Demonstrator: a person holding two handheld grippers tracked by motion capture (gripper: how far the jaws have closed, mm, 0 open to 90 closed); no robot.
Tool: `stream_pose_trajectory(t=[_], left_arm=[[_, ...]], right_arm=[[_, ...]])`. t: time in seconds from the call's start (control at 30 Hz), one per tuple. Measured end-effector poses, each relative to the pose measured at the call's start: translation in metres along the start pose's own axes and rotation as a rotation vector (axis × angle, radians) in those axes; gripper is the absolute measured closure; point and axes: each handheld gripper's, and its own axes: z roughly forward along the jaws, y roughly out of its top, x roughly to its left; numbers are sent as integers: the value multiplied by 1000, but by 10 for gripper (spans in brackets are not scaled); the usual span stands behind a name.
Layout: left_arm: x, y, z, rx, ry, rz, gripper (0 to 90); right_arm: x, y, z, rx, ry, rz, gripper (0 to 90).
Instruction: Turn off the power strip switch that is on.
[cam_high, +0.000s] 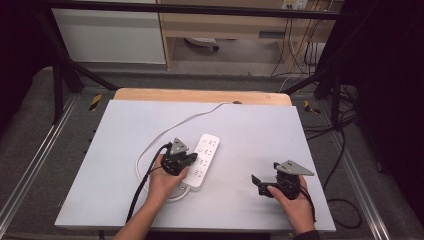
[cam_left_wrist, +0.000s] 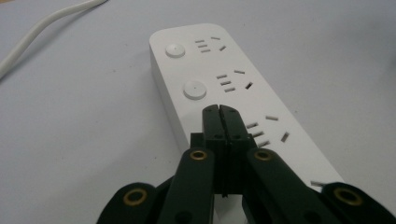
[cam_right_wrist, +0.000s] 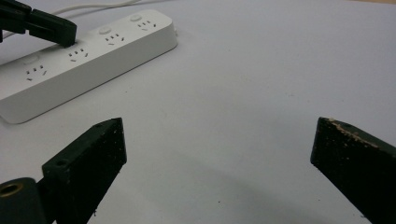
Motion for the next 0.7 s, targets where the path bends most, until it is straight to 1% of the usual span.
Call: stream_pose_trajectory(t=[0.3,0.5,0.6,0.7], left_arm=[[-1,1,0,8,7,12,900],[-1,1,0,14,1,6,900],[-4,1,1,17,18,28,900],[-2,1,0,9,9,11,900]], right_arm=[[0,0,0,2,1,0,40],[0,0,0,2,0,1,40],[0,0,0,1,0,0,40],[0,0,0,1,0,-1,40]])
